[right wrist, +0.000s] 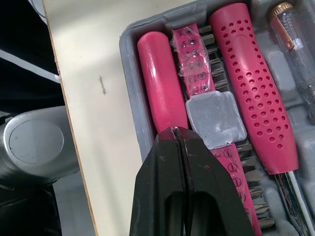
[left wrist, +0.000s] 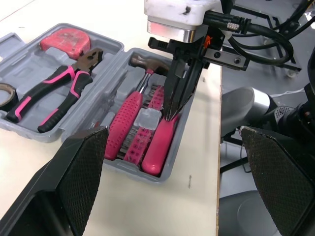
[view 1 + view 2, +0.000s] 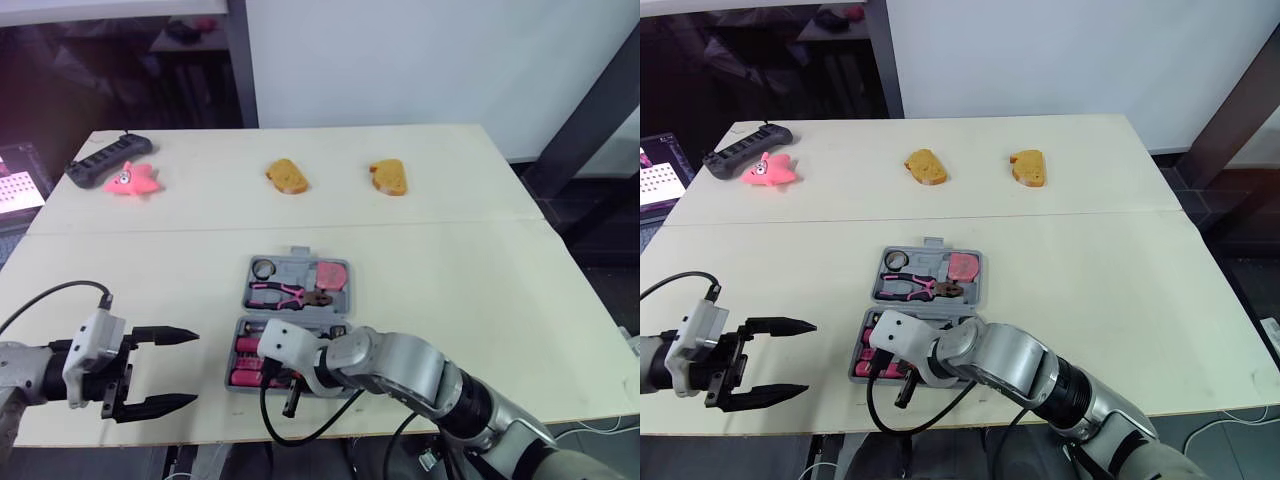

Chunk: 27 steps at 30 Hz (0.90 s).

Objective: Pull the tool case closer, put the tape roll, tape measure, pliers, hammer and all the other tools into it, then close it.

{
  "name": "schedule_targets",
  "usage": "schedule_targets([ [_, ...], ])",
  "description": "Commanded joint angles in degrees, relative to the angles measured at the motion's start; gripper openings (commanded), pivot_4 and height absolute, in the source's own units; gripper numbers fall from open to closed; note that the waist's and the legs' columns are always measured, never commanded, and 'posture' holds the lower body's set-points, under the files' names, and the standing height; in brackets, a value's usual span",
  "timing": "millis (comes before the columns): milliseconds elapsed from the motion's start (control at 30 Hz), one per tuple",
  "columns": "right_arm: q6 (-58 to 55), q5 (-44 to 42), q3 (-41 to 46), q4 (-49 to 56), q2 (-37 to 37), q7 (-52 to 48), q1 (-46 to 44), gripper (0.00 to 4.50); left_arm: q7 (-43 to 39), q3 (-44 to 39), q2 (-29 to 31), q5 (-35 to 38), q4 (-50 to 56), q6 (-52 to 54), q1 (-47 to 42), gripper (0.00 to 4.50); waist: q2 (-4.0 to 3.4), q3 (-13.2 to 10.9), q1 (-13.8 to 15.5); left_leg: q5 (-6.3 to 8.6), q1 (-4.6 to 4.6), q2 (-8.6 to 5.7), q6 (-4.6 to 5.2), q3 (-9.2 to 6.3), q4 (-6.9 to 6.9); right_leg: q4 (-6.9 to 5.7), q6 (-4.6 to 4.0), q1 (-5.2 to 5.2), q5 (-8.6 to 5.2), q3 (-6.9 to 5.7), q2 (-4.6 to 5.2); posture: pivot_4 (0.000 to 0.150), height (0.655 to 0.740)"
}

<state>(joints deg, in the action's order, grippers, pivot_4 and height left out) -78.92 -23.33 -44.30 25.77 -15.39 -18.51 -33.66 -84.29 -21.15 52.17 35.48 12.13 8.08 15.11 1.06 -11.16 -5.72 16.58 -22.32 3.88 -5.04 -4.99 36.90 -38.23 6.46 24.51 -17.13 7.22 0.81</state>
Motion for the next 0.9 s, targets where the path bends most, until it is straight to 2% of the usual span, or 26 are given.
schedule_targets([
  [33, -1.7, 1.1, -1.9, -2.5, -0.5, 0.2, 1.5, 0.04, 0.1, -1.1, 0.1, 0.2, 1.1, -0.3, 0.2, 4.50, 0.00, 0.0, 0.0, 0.00, 0.00, 0.00, 0.00, 0.00, 0.00, 0.00, 0.00, 0.00, 0.00, 0.00, 0.00, 0.150, 0.7400],
  [667, -1.9, 3.4, -6.1, -5.3, -1.1, 0.0, 2.7, 0.04, 0.3, -0.8, 0.3, 0.1, 0.5, -0.1, -0.9, 4.50, -0.10, 0.4, -0.1, 0.00, 0.27, 0.00, 0.00, 0.00, -0.04, 0.00, -0.01, -0.22, -0.01, 0.00, -0.01, 0.150, 0.7400],
  [767, 0.5, 2.9, -3.3, -3.7, -0.4, -1.0, 2.7, 0.04, 0.5, -0.5, 0.1, 0.0, 0.4, -0.2, -1.3, 4.50, -0.08, 0.4, -0.1, 0.00, 0.30, 0.01, 0.00, 0.00, -0.05, 0.00, -0.01, -0.25, -0.01, 0.00, -0.02, 0.150, 0.7400],
  [900, 4.5, 1.6, 4.1, 3.9, -2.6, -4.2, 1.2, 0.04, 1.6, -0.4, -0.4, 0.4, 0.0, 0.6, -2.0, 4.50, -0.13, 0.4, 0.0, 0.00, 0.27, 0.02, 0.00, 0.00, -0.05, 0.00, -0.01, -0.23, -0.01, 0.02, -0.04, 0.150, 0.7400],
])
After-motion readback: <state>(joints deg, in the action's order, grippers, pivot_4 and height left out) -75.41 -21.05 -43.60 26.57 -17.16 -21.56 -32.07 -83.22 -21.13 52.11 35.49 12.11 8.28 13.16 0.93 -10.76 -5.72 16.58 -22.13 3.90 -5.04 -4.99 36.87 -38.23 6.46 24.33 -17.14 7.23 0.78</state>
